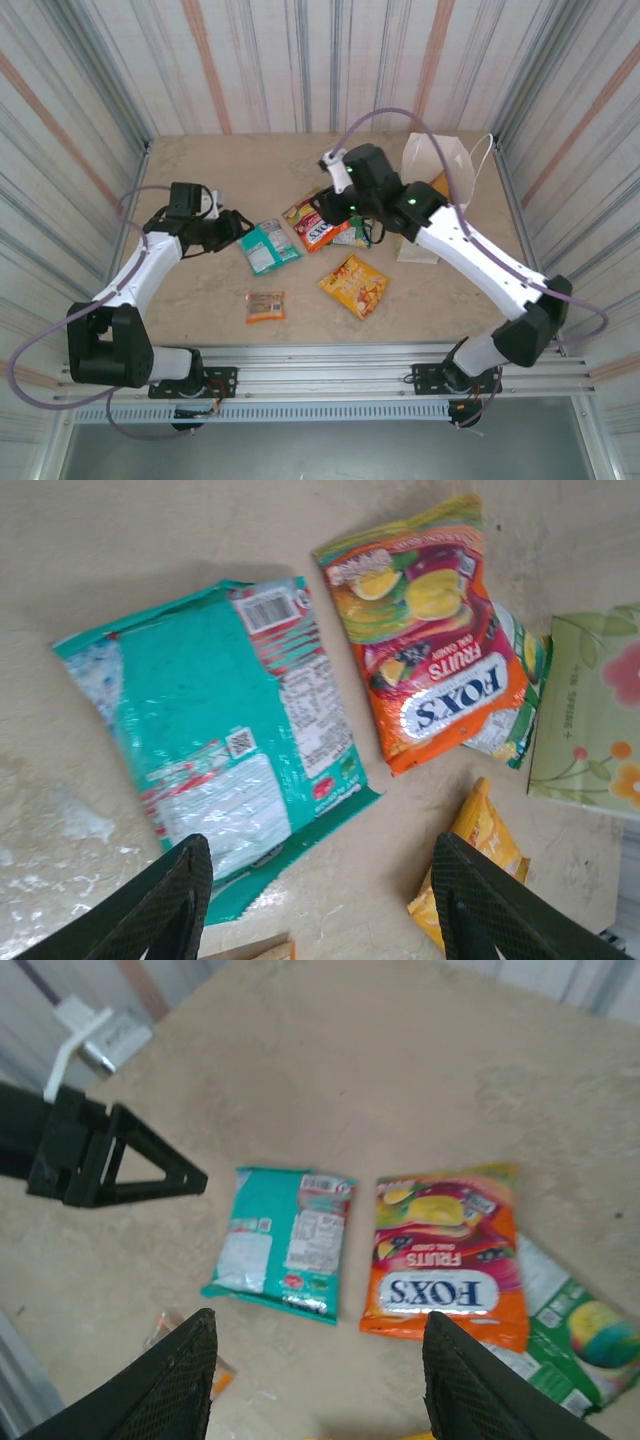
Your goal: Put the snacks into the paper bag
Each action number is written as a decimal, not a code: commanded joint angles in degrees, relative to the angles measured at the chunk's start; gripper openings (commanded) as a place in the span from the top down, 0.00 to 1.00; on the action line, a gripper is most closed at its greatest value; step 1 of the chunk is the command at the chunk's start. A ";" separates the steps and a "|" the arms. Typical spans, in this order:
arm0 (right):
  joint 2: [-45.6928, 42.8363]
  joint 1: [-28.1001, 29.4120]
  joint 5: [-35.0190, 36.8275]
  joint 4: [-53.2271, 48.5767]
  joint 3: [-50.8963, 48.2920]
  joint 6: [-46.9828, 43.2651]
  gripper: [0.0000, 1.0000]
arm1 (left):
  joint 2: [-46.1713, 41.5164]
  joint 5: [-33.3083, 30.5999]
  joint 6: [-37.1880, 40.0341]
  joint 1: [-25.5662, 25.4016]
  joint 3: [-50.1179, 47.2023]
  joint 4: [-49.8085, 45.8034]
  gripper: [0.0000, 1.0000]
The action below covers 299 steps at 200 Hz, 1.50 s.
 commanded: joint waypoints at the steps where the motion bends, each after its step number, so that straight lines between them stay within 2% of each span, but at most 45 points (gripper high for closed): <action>1: 4.16 1.11 -1.80 -2.35 3.30 -1.52 0.44 | -1.43 2.06 -1.56 1.53 -2.28 0.88 0.38; 51: 14.53 2.61 -6.10 -1.91 6.17 -1.08 0.44 | 1.52 0.19 -2.16 5.54 -6.84 5.59 0.38; 119: 27.89 3.73 -9.11 -3.91 12.35 -1.26 0.44 | 12.81 -0.10 -2.69 6.49 -2.86 12.46 0.38; 173: 33.19 4.16 -10.19 -4.79 13.18 -0.94 0.46 | 20.63 -0.12 -2.87 6.47 -0.67 16.24 0.38; 246: 38.12 4.25 -11.22 -4.03 13.18 0.20 0.51 | 26.21 4.31 -4.05 5.23 -0.48 21.93 0.43; 267: 39.39 4.28 -11.34 -3.93 13.62 0.27 0.52 | 27.13 5.03 -4.65 4.40 -0.77 23.58 0.47; 299: 40.59 4.21 -11.36 -3.93 13.81 0.26 0.55 | 27.16 5.58 -4.93 3.22 -0.56 24.72 0.63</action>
